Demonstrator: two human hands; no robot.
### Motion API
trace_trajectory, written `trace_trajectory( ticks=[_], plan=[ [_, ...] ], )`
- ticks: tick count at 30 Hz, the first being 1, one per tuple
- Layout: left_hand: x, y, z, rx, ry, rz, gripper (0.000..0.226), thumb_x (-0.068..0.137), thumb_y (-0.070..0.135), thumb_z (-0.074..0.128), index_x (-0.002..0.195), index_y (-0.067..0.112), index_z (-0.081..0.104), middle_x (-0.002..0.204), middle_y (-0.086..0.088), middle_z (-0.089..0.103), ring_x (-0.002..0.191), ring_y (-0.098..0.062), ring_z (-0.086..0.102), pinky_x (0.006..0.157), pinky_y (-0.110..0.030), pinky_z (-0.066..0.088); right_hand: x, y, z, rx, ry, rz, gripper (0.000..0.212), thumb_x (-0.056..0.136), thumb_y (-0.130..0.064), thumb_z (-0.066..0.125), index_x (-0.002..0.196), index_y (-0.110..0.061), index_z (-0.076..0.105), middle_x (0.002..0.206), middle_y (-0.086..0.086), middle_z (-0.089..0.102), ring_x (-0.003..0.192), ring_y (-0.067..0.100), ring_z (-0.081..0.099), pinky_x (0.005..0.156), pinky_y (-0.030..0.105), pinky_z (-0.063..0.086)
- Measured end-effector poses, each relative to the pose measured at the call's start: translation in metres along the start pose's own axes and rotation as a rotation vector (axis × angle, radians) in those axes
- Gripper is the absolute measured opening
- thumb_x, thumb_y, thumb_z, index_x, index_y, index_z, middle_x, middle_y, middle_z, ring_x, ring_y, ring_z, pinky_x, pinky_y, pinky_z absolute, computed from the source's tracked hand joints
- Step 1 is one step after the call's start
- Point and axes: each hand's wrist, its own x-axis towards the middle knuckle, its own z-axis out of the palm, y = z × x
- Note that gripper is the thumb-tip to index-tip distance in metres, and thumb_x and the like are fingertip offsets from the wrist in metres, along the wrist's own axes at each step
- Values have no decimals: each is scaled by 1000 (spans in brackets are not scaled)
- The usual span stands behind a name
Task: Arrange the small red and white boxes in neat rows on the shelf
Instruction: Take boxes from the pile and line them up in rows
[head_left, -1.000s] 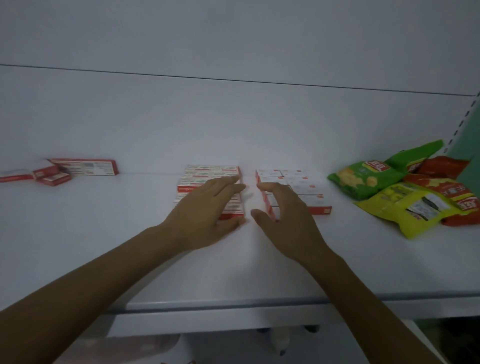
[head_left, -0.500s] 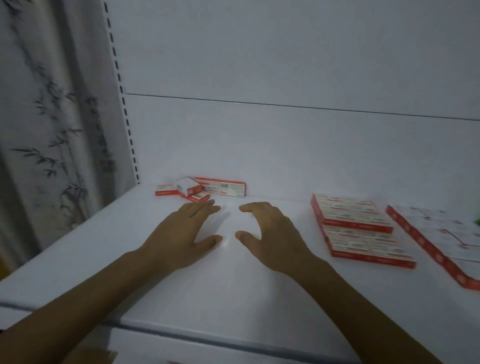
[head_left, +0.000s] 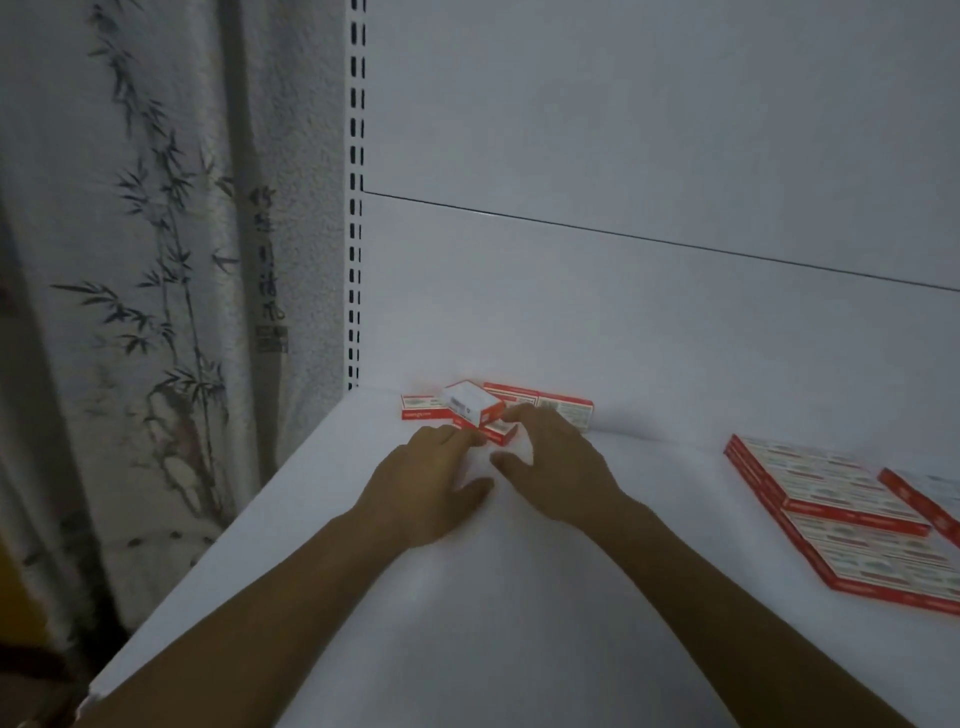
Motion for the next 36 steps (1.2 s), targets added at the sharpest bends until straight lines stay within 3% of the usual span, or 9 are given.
trace_trajectory(
  ticks=[6,11,15,20,22,25,28,31,36],
  plan=[
    [6,-5,3,-12,-2,-85,53,89,47,48,136,26,34,136,3,47,122,-17,43,99,-34,38,49,-8,16,-84,148,-99,38,88,-29,57,125,-20,53,127,4,57,113,23,55,89,38,48],
    [6,-10,5,-65,31,-102,53,88,45,49,133,21,37,129,0,51,117,-18,46,94,-35,42,51,-3,36,-275,159,-134,27,87,-23,55,114,-19,56,117,2,61,105,23,53,79,33,44],
    [4,-7,1,-80,59,-96,68,87,44,52,143,20,22,142,0,39,128,-17,36,99,-33,36,46,-2,28,-321,257,-191,17,87,-23,54,103,-18,59,100,3,66,89,24,58,73,33,44],
    [2,-2,-7,-85,167,-15,82,82,45,60,146,22,13,149,2,29,134,-16,27,103,-30,31,4,4,2,243,324,31,11,87,-24,57,98,-23,60,88,-10,65,83,12,64,70,28,53],
    [1,3,-10,-99,154,21,85,80,49,63,145,25,15,148,5,30,133,-14,28,103,-30,32,-17,7,-8,618,210,165,8,91,-19,54,94,-19,62,87,-8,66,76,12,66,65,22,54],
    [-3,14,-12,-132,88,43,82,76,53,65,142,31,22,146,9,34,131,-10,32,104,-30,33,-43,15,-11,951,96,289,16,92,-19,51,99,-18,65,87,2,71,74,15,68,73,31,56],
    [-6,25,-14,-386,-7,-35,73,74,50,67,136,33,32,128,12,53,109,-8,53,90,-24,46,-47,19,-10,1123,90,336,19,92,-21,50,104,-17,65,92,6,71,78,19,68,72,33,56],
    [-2,32,-15,-777,-69,-162,40,83,38,61,120,28,48,111,9,63,83,-8,66,71,-17,54,-43,17,-11,1223,66,330,24,92,-25,50,110,-16,63,98,8,70,85,24,68,72,32,54],
    [-1,31,-18,-1035,-43,-268,24,88,24,59,112,20,55,98,5,67,82,-13,68,66,-17,55,-40,14,-5,1228,46,327,29,86,-34,56,111,-23,62,102,4,69,92,23,67,73,30,53]
  ],
)
